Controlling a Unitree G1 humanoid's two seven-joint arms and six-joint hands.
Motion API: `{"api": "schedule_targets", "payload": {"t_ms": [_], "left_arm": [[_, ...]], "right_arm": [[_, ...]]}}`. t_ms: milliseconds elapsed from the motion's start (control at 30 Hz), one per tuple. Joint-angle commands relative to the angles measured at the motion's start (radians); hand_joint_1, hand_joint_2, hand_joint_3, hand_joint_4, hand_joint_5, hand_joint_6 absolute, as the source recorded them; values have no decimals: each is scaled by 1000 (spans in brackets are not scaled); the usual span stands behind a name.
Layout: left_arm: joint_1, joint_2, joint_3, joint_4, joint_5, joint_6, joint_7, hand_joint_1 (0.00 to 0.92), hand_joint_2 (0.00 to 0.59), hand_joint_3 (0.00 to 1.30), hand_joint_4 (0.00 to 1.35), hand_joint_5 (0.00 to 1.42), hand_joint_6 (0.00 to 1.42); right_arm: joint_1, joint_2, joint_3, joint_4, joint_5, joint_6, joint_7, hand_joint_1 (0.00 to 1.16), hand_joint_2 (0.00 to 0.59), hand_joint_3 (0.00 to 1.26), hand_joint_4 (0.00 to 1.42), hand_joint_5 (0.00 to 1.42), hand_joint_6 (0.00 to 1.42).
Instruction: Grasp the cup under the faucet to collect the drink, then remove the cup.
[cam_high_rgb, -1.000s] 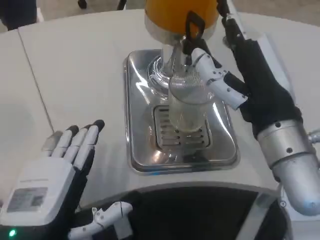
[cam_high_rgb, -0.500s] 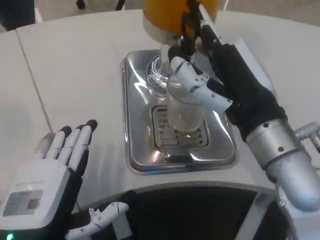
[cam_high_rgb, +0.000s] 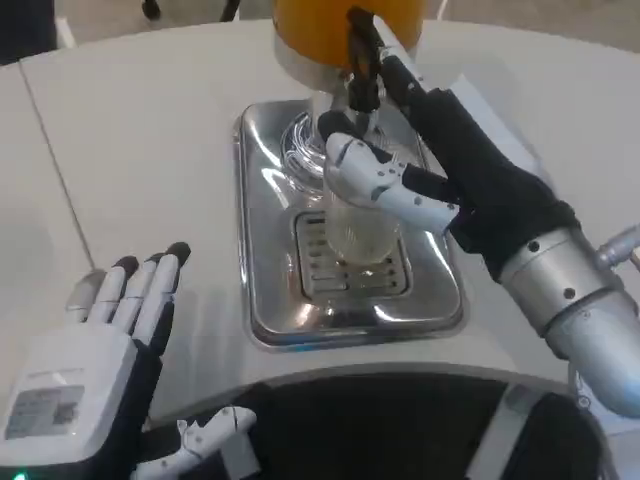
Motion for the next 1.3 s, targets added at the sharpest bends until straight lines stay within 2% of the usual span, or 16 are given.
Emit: {"api": "schedule_targets", "payload": {"t_ms": [33, 100, 200, 233, 267, 367, 567, 700, 867, 1100, 1233, 1300], "left_arm": [[7, -12, -5, 15, -8, -16, 13, 79, 133, 0, 0, 0, 9], [2, -17, -9, 22, -6, -18, 15, 81, 131, 0, 0, 0, 9], [-7, -26, -16, 31, -8, -18, 16, 72, 119, 0, 0, 0, 16], [-12, -31, -19, 33, -4, -15, 18, 46, 111, 0, 0, 0, 21], [-14, -34, -20, 35, 0, -14, 19, 9, 128, 0, 0, 0, 23], [-30, -49, -27, 46, 7, -3, 20, 0, 135, 0, 0, 0, 24], [-71, -72, -36, 79, -1, 0, 25, 0, 137, 0, 0, 0, 25], [-128, -97, -51, 122, -10, 14, 29, 12, 140, 0, 0, 0, 26], [-216, -128, -80, 195, -15, 33, 38, 111, 139, 0, 0, 0, 26], [-334, -151, -127, 285, -13, 38, 61, 141, 134, 0, 0, 0, 26], [-371, -159, -141, 320, -25, 41, 73, 149, 133, 0, 0, 0, 26], [-389, -162, -148, 338, -29, 47, 77, 187, 126, 0, 0, 0, 26]], "right_arm": [[-39, -48, 51, 4, -23, 34, 68, 397, 496, 0, 0, 0, 31], [-73, -84, 81, 11, -60, 44, 100, 346, 485, 13, 0, 0, 44], [-134, -148, 151, 12, -147, 35, 167, 299, 479, 34, 0, 0, 73], [-142, -155, 164, 8, -164, 35, 181, 274, 488, 34, 0, 0, 77], [-144, -159, 176, -4, -188, 35, 187, 262, 487, 41, 0, 2, 87], [-162, -175, 211, -39, -276, 46, 227, 255, 486, 43, 0, 3, 91], [-173, -186, 227, -95, -407, 66, 323, 240, 475, 47, 0, 14, 94], [-166, -168, 223, -129, -483, 77, 373, 237, 484, 54, 0, 14, 105], [-170, -130, 222, -141, -558, 88, 437, 236, 485, 55, 0, 14, 108], [-170, -83, 209, -126, -617, 79, 470, 255, 492, 56, 0, 14, 95], [-164, -70, 198, -118, -632, 70, 479, 258, 493, 56, 0, 14, 95], [-160, -70, 194, -117, -639, 59, 481, 260, 494, 56, 0, 14, 95]]}}
